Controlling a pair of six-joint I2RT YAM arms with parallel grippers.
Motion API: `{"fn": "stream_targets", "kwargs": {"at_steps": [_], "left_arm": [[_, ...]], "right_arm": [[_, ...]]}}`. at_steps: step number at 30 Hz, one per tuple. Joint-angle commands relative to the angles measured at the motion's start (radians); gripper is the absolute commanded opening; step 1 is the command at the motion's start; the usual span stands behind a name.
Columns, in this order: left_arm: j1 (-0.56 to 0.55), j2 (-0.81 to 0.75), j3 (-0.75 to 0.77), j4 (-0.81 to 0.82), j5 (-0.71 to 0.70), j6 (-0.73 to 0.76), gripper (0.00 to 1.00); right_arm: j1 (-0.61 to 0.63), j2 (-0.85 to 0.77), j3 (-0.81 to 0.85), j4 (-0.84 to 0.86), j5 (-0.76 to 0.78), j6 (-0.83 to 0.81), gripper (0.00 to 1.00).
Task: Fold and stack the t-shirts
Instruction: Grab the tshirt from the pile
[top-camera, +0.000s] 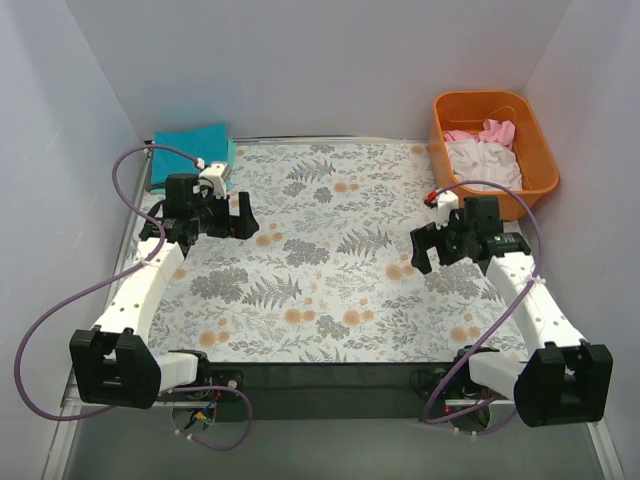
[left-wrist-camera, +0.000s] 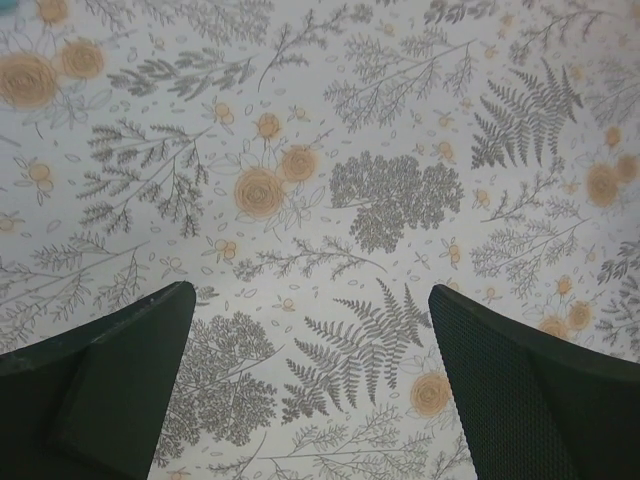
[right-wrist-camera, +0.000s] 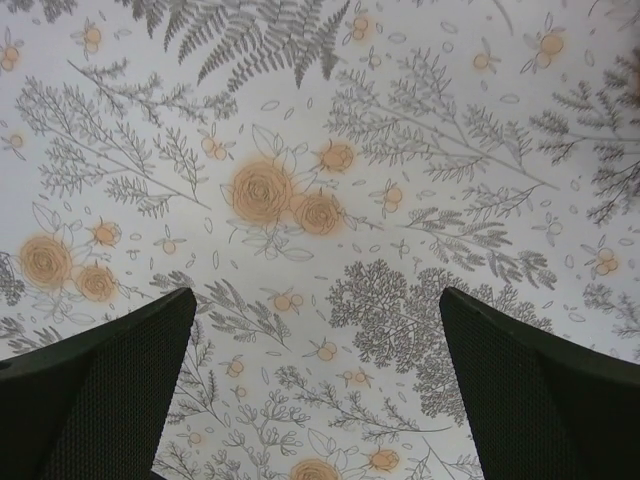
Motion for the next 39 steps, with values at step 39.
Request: {"fn": "stream_targets", "kwargs": {"at_steps": [39], "left_arm": [[0.000, 0.087, 0.152, 0.077, -0.072, -0.100, 0.98]], "right_arm": [[-0.318, 1.211, 1.218, 0.259, 0.099, 0.152, 0.82]]}}
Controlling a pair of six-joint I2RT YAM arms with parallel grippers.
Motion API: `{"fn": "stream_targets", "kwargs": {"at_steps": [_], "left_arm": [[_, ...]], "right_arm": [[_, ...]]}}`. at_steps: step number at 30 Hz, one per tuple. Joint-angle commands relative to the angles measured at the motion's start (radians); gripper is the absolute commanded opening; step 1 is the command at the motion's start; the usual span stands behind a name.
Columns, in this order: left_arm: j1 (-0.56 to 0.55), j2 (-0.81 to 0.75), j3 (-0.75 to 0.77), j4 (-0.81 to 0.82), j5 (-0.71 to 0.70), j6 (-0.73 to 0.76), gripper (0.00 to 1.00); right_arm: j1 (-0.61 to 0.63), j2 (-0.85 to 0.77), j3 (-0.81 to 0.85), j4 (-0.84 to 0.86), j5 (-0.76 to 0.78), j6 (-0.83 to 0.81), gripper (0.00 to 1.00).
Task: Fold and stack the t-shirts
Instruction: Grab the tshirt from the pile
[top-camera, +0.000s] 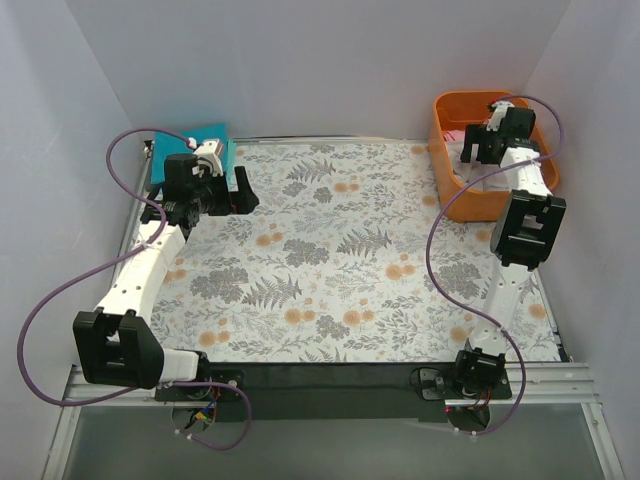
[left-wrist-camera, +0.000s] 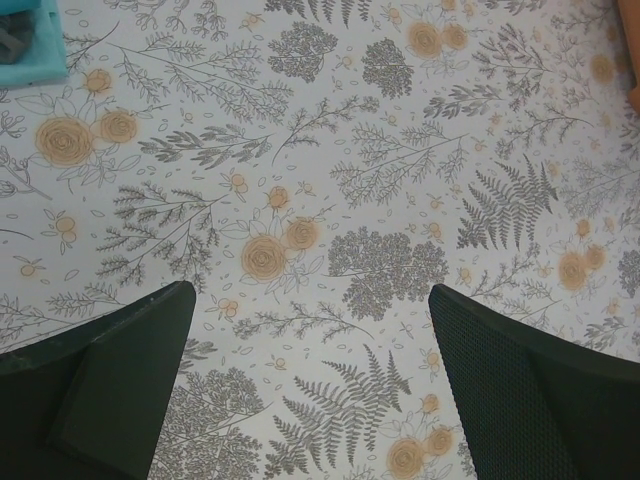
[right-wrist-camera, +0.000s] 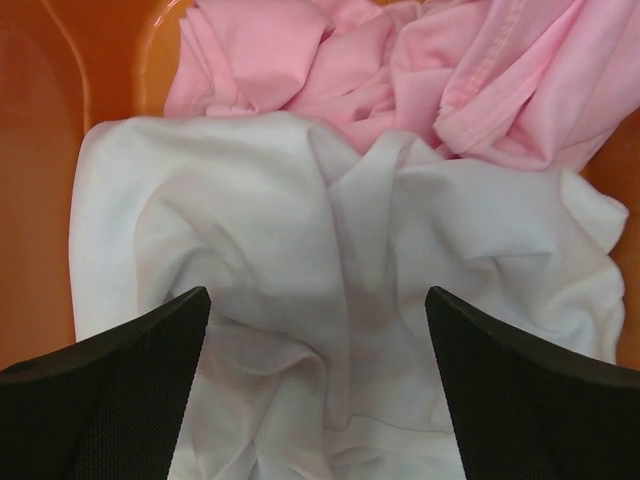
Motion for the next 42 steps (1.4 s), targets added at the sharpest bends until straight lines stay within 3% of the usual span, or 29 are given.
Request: {"fn": "stream_targets", "kwargs": {"at_steps": [1, 4, 5, 8, 20, 26, 30, 42], "left_arm": [[0.000, -0.007, 0.002, 0.013, -0.028, 0.024, 0.98], [0.000, -0.001, 0.005, 0.012, -0.028, 0.023, 0.98], [0.000, 0.002, 0.005, 0.013, -0.028, 0.021, 0.98], [0.000, 0.000, 0.005, 0.013, -0.028, 0.020, 0.98], [0.000, -0.024, 0.031, 0.038, -0.008, 0.004, 0.98], [0.003, -0.047, 0.034, 0.055, -0.015, -0.032, 0.98], [0.015, -0.062, 0.044, 0.064, -0.015, -0.068, 0.98], [0.147, -0.121, 0.071, 0.084, 0.063, -0.154, 0.98]], "right_arm": [[0.008, -0.008, -0.027, 0.050, -0.040, -0.018, 0.78], [0.006, -0.015, -0.033, 0.043, -0.034, -0.028, 0.47], [0.003, -0.020, -0.033, 0.037, -0.037, -0.038, 0.29], [0.000, -0.068, -0.027, 0.012, -0.074, -0.045, 0.02], [-0.003, -0.481, -0.046, 0.023, -0.155, 0.080, 0.01], [-0.002, -0.615, -0.021, 0.093, -0.307, 0.169, 0.01], [0.009, -0.710, -0.007, 0.168, -0.486, 0.238, 0.01], [0.207, -0.921, -0.056, 0.442, -0.533, 0.378, 0.01]]}}
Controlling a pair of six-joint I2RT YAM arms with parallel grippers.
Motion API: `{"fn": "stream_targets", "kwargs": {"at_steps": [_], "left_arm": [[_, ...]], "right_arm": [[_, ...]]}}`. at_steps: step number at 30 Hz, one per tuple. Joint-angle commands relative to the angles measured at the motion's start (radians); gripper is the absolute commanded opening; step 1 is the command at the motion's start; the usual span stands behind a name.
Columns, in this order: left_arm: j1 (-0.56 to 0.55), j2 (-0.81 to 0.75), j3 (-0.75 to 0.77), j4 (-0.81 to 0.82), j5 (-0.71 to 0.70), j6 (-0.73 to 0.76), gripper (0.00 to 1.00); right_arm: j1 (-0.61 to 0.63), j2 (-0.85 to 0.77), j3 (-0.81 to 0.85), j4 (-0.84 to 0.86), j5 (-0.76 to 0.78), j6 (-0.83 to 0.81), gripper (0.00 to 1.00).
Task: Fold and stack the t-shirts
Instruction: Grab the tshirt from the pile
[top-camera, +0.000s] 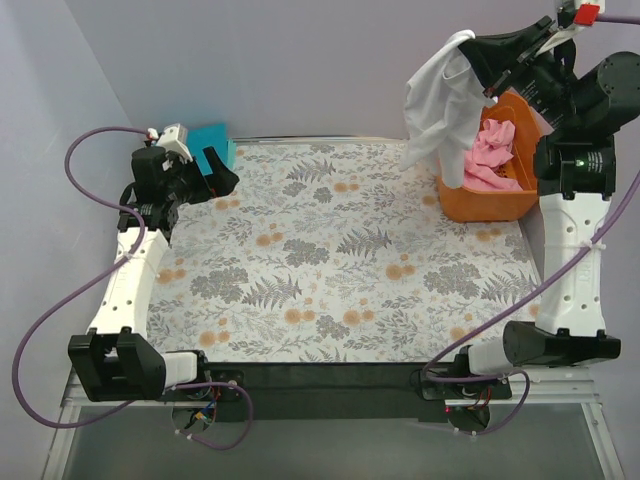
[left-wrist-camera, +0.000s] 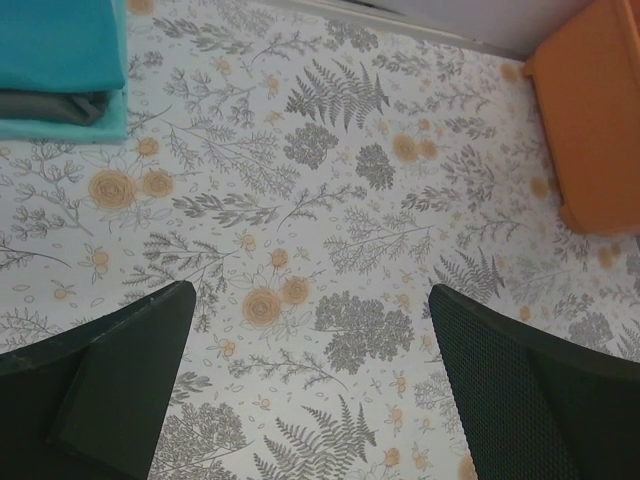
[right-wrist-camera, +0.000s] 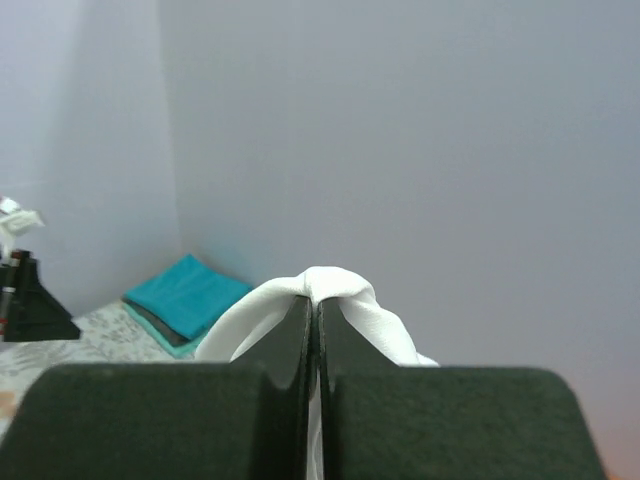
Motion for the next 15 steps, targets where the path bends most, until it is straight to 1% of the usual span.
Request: {"fn": "stream_targets", "kwargs": {"at_steps": [1, 6, 9, 10, 11, 13, 14, 15], "left_arm": [[0.034, -0.059, 0.045, 0.025, 0.036, -0.029, 0.98], [0.049, -0.059, 0.047, 0.030, 0.053, -0.035, 0.98], [0.049, -0.062, 0.039, 0.033, 0.062, -0.020, 0.98], [0.049, -0.064, 0.035, 0.033, 0.069, -0.015, 0.98], [0.050, -0.067, 0.024, 0.033, 0.077, 0.008, 0.98], [0.049, -0.072, 0.010, 0.034, 0.105, 0.028, 0.98], [0.050, -0.078, -0.008, 0.034, 0.118, 0.055, 0.98], [0.052, -0.082, -0.019, 0.034, 0.129, 0.074, 0.98]], "right_arm": [[0.072, -0.049, 0.015, 0.183, -0.011, 0.093, 0.01], [0.165, -0.027, 0.043, 0.250, 0.005, 0.158, 0.01], [0.202, -0.038, -0.061, 0.249, -0.019, 0.155, 0.01], [0.206, -0.047, -0.109, 0.249, -0.036, 0.154, 0.01], [0.217, -0.070, -0.235, 0.246, -0.056, 0.140, 0.01], [0.228, -0.094, -0.377, 0.233, -0.115, 0.126, 0.01], [0.241, -0.117, -0.502, 0.208, -0.134, 0.112, 0.01], [0.251, -0.127, -0.569, 0.184, -0.157, 0.051, 0.01]]}}
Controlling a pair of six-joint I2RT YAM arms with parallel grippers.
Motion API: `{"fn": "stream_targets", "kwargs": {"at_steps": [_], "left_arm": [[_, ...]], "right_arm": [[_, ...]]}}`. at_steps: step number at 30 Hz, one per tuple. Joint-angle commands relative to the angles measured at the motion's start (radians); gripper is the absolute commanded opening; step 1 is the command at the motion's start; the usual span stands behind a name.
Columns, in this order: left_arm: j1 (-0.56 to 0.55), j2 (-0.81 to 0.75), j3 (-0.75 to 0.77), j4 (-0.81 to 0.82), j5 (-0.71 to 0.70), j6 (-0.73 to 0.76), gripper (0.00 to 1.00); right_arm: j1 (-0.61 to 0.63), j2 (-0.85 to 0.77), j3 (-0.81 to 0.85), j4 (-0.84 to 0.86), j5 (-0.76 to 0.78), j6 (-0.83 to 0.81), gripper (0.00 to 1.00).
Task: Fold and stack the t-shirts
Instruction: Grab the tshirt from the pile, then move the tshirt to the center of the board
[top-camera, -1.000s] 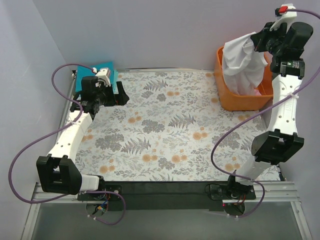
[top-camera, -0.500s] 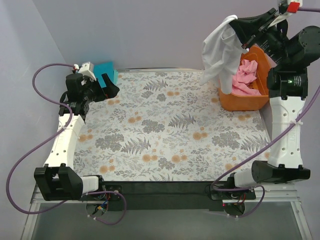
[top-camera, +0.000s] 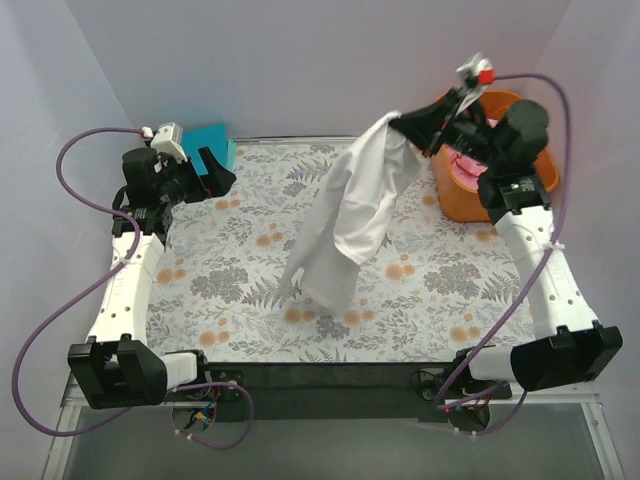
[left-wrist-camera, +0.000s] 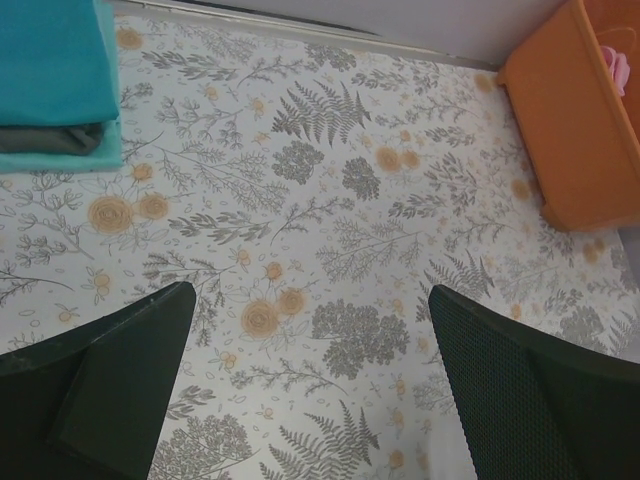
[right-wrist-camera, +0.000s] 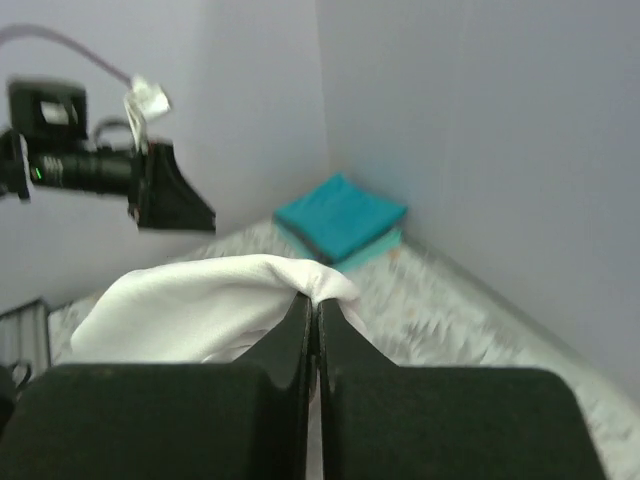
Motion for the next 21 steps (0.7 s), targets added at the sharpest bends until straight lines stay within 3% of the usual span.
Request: {"fn": "stream_targets", "kwargs": {"at_steps": [1, 3, 4, 5, 8, 10, 15, 21], "left_arm": [[0.004, -0.051, -0.038, 0.005, 0.074, 0.078, 0.98], [0.003, -0.054, -0.067, 0.003, 0.149, 0.142, 0.98], [0.004, -0.054, -0.076, -0.001, 0.177, 0.167, 0.98], [0.003, -0.054, -0.085, -0.011, 0.236, 0.196, 0.98], [-0.003, -0.070, -0.139, -0.038, 0.319, 0.320, 0.98], [-0.028, -0.091, -0.180, -0.078, 0.350, 0.427, 0.98], [-0.241, -0.111, -0.292, -0.093, 0.235, 0.566, 0.98], [-0.463, 0.031, -0.335, -0.107, 0.105, 0.675, 0.75]], "right_arm": [[0.033, -0.012, -0.230, -0.077, -0.080, -0.096, 0.01], [0.085, -0.023, -0.353, -0.168, -0.077, -0.208, 0.04], [0.105, -0.017, -0.375, -0.230, -0.084, -0.236, 0.13], [0.139, -0.006, -0.399, -0.305, -0.096, -0.263, 0.39], [0.162, -0.029, -0.487, -0.400, -0.088, -0.372, 0.91], [0.150, -0.032, -0.510, -0.517, -0.014, -0.456, 0.93], [0.067, -0.067, -0.599, -0.606, 0.107, -0.463, 0.90], [0.019, -0.070, -0.763, -0.609, 0.118, -0.394, 0.77]]}}
